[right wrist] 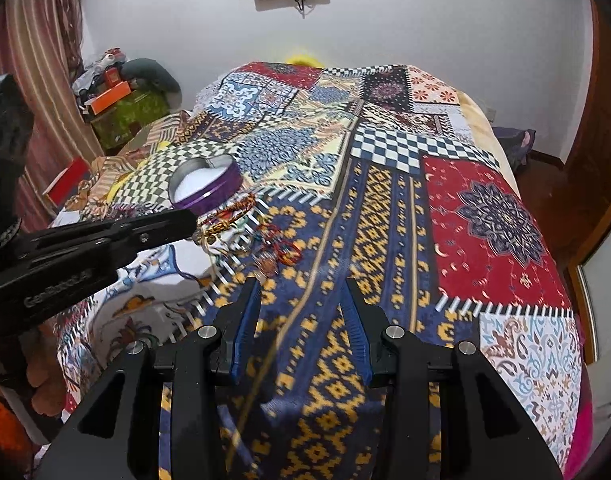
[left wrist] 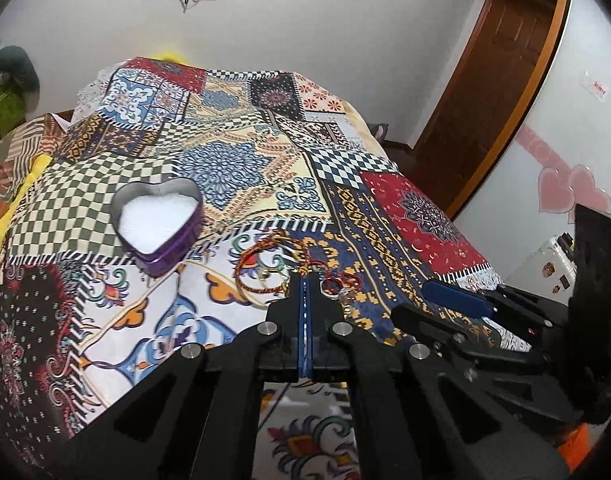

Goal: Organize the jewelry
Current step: 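Grasp the gold ring with the right gripper and lift it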

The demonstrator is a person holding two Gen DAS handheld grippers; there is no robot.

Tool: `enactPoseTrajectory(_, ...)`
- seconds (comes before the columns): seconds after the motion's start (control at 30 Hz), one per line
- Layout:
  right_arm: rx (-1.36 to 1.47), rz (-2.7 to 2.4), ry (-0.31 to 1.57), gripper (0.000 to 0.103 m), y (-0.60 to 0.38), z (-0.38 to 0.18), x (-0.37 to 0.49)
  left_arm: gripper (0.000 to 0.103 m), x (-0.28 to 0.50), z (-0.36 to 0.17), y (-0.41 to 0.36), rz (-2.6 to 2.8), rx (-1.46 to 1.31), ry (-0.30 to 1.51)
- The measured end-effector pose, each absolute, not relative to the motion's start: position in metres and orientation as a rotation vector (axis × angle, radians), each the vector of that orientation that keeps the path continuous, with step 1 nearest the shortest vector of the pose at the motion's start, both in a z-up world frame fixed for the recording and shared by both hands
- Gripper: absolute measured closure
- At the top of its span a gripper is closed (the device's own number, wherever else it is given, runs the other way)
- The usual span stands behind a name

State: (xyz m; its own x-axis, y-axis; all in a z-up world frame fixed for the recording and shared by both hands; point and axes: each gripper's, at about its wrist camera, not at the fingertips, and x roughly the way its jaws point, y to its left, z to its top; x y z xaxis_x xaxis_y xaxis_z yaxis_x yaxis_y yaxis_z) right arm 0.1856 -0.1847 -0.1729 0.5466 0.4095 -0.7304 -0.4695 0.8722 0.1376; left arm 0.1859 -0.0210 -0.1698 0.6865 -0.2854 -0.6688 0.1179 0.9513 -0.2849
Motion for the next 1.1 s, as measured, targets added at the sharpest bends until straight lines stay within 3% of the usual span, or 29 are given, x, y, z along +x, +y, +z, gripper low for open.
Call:
enactPoseTrajectory(0.77,-0.225,0.663,0.878,0.066,-0.112,-0.169,0.206,0.103,0.155,-0.206,0.048,-0.165,-0.286,0.850)
enactPoseTrajectory(1.1,-0.292,0.730,0.945,0.066,-0.085,-0.174,0.232,0.103,0.154,-0.182,0.058,-0.147,-0.265,0.751)
